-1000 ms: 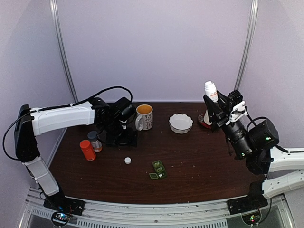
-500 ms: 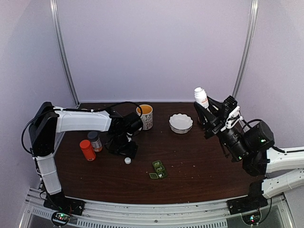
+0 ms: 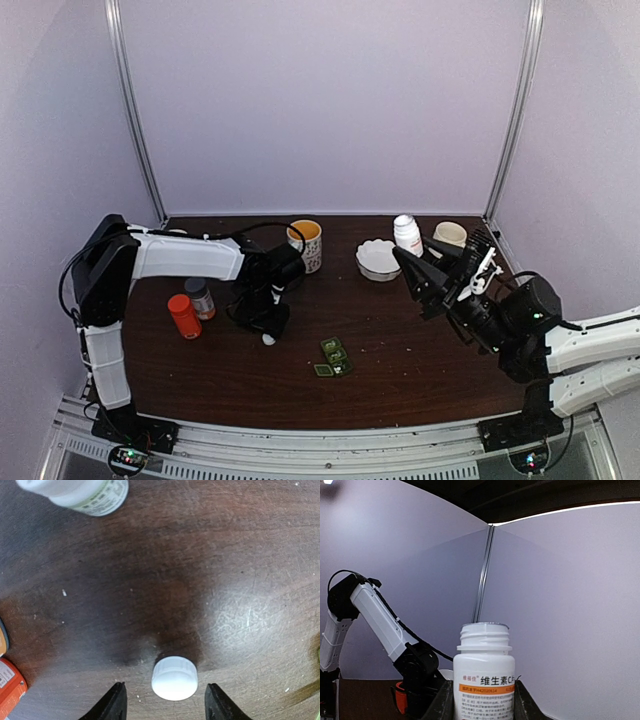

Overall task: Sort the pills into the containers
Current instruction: Pick up the lid of the pill bottle from the center of the board, then close the lid of the pill bottle.

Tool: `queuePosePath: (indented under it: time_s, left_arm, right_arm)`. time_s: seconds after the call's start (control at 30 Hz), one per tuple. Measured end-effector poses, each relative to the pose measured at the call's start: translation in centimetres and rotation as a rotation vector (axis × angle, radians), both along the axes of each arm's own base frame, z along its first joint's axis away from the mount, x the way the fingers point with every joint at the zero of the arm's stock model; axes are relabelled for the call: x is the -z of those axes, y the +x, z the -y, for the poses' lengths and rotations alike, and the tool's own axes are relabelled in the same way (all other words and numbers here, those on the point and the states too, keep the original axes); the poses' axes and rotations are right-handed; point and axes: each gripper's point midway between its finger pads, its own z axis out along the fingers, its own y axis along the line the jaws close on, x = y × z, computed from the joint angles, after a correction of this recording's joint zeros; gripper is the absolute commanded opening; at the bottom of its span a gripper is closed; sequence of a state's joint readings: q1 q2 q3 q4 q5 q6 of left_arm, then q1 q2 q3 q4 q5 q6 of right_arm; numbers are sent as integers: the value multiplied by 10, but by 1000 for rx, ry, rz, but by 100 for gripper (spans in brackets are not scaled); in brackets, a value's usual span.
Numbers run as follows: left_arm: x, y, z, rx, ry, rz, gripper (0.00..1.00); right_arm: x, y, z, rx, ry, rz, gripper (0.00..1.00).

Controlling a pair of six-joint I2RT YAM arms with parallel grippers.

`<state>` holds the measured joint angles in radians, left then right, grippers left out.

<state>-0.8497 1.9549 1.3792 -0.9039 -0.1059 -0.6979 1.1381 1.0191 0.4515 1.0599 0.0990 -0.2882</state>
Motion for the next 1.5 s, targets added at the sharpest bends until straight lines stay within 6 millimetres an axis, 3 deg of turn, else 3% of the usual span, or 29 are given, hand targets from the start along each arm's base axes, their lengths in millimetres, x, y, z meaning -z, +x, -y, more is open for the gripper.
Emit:
queuePosePath:
  time_s: [0.27, 0.57, 0.83, 0.87, 1.2, 1.37, 1.5]
  left_arm:
    - [14, -1, 9, 5, -28, -28, 50]
    - [18, -2, 11, 7, -33, -40, 30]
    - [14, -3, 10, 22, -30, -38, 22]
    - [11, -3, 10, 29, -34, -34, 15]
    - [-56, 4, 20, 93, -142, 57, 14]
    - [-90, 3, 31, 137, -234, 68, 15]
    - [-151, 2, 45, 182, -379, 143, 18]
  right_arm:
    - [25, -6, -14, -88, -20, -35, 0]
    - [35, -13, -18, -152, -16, -57, 0]
    - [40, -19, -25, -217, -32, -77, 0]
    - [43, -20, -27, -231, -43, -87, 0]
    - [61, -23, -37, -344, -74, -173, 0]
    - [81, -26, -48, -407, -128, -224, 0]
    - [92, -27, -54, -438, -151, -254, 0]
